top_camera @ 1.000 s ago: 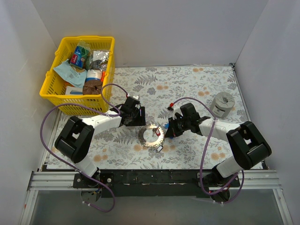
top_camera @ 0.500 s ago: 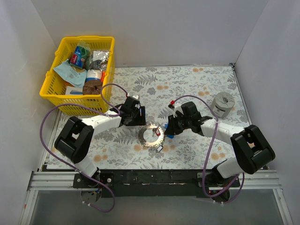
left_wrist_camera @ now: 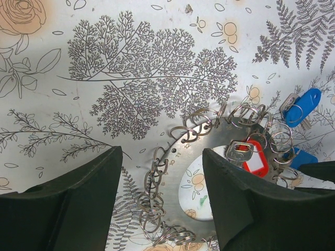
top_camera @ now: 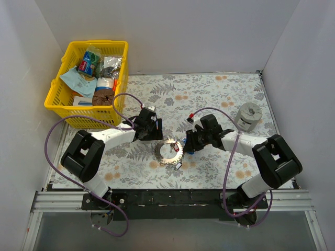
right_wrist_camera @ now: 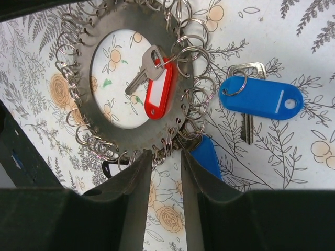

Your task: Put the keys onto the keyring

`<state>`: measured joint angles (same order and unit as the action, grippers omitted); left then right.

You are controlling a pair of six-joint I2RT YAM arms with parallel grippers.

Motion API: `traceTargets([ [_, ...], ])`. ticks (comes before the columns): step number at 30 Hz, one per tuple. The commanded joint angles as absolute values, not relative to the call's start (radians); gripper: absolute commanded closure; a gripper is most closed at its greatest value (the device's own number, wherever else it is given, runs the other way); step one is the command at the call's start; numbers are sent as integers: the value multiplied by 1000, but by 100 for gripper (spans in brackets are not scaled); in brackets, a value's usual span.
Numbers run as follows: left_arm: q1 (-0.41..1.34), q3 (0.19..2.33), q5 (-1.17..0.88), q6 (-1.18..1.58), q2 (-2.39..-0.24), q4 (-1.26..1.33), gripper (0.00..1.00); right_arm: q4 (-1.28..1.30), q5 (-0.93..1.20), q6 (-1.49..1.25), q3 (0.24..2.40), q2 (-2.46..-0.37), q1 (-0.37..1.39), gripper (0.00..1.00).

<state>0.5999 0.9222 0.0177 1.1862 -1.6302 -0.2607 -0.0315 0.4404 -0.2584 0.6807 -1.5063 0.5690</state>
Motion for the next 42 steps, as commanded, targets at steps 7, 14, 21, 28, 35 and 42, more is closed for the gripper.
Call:
traceTargets([
  [7, 604, 927, 25, 1172, -1589, -256, 38, -43, 459, -241, 761, -1575, 600, 85],
  [14, 606, 920, 26, 1172, -1588, -258, 37, 46, 399, -167, 844, -1608, 659, 98],
  [21, 606, 920, 26, 1172, -1589, -256, 37, 143, 324, -56, 902, -1602, 686, 99],
  [28, 606, 911, 28, 1175, -1586, -252, 37, 160, 213, -18, 876, -1545, 704, 63],
  [35, 604, 904, 32, 1180, -1568, -252, 37, 57, 149, -135, 795, -1401, 689, 38],
  [42, 604, 888, 25, 1173, -1542, -233, 37, -54, 354, -222, 713, -1368, 574, 40],
])
